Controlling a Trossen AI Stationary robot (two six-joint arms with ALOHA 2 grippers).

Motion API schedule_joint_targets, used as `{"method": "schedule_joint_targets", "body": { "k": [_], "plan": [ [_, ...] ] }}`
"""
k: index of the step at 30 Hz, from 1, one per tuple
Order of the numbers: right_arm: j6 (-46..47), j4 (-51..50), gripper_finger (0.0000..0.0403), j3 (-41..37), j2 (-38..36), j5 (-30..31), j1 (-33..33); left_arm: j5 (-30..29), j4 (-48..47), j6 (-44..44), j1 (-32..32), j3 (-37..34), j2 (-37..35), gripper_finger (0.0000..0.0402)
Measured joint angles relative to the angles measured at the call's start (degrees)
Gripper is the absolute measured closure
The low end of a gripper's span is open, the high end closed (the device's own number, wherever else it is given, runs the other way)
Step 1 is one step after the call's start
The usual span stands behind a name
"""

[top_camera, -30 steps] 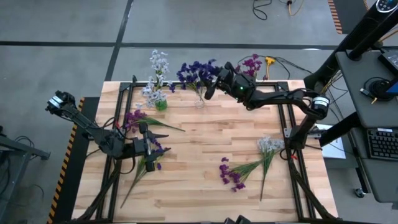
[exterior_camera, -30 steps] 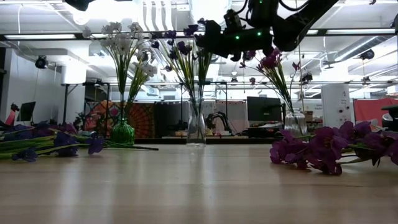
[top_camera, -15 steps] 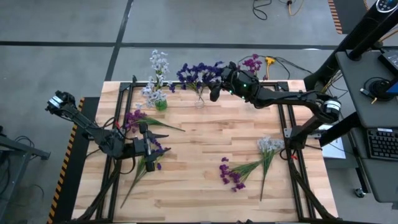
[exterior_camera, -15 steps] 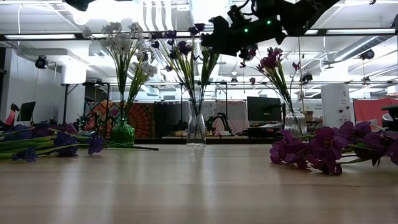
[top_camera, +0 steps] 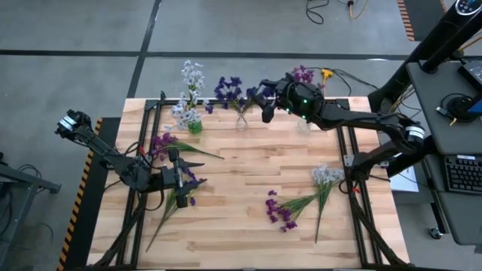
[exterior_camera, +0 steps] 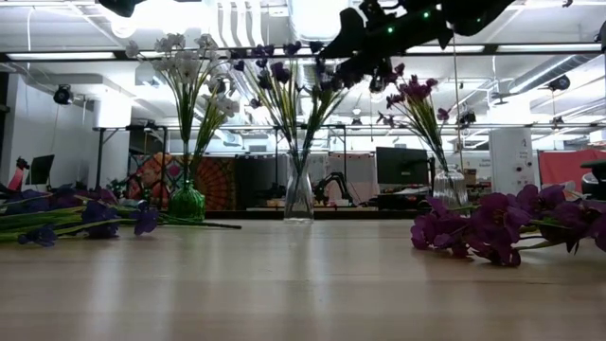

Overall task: Sort flowers into vase by color
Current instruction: Put the right dark violet flowers into the left transparent vase, then put the right light violet flowers into the right transparent vase

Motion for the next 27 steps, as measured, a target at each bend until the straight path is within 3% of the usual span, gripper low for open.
{"method": "schedule_joint_targets", "body": {
  "k": [23, 27],
  "plan": [
    [3.61, -2.65, 0.0073, 0.0, -9.02, -0.51, 7.49, -0.04, -1.01, -3.32, 0.0, 0.1, 0.0, 0.0187],
    [4.0, -5.71, 0.0073, 0.0, -11.62, -0.52, 9.98, -2.6, -2.06, -7.41, -0.03, 2.8, 1.01, 0.0187]
  ]
}}
